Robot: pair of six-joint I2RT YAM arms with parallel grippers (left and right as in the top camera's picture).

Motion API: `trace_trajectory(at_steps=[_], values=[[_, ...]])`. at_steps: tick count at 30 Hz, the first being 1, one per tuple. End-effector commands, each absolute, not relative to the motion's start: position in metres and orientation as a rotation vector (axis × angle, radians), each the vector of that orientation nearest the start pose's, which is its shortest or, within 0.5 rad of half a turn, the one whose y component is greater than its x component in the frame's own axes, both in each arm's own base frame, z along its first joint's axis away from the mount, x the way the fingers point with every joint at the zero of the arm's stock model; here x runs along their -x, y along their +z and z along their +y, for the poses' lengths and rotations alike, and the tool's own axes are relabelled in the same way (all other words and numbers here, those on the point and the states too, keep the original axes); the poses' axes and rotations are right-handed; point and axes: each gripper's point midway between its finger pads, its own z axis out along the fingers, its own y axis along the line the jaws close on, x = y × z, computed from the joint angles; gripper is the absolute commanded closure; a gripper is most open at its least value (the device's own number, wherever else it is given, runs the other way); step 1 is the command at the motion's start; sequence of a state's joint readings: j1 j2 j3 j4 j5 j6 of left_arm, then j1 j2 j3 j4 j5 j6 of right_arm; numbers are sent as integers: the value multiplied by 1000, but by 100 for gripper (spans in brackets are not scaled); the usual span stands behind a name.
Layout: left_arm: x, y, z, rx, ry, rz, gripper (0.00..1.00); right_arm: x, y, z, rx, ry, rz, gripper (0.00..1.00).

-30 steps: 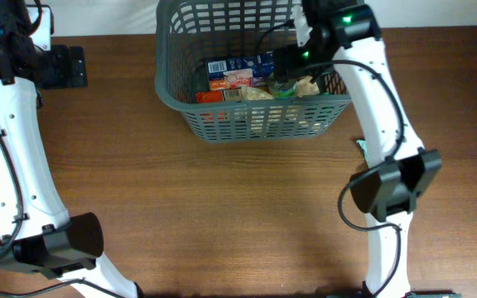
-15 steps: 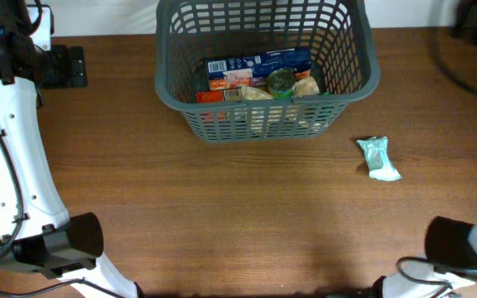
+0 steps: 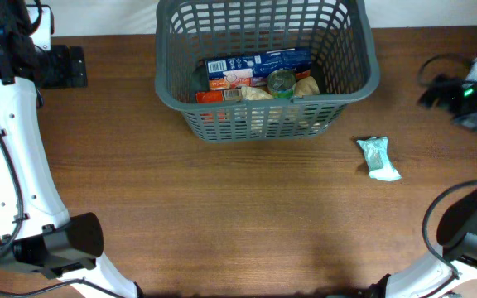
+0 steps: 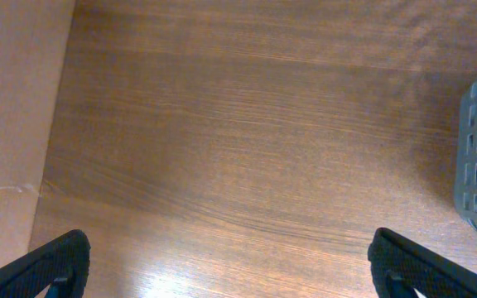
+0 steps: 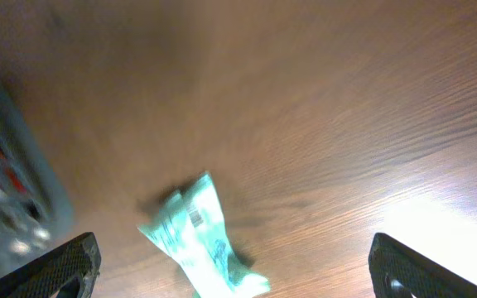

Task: Pack container
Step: 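Move the right gripper to the mint-green bar and grasp it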

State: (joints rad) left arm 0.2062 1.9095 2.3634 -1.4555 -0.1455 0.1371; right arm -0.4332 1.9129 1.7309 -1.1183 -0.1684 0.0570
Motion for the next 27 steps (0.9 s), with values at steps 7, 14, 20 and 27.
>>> trace_trajectory(at_steps=[7, 14, 20, 27], values=[[-417, 319, 114, 161, 304, 2581, 1, -372, 63, -105, -372, 256, 2944, 2], [-417, 319, 114, 162, 304, 2581, 1, -362, 41, -98, -334, 278, 2964, 4], [-417, 319, 114, 162, 304, 2581, 1, -359, 29, -84, -290, 288, 2980, 4], [-417, 319, 114, 162, 304, 2581, 1, -354, 16, -75, -263, 283, 2992, 13]])
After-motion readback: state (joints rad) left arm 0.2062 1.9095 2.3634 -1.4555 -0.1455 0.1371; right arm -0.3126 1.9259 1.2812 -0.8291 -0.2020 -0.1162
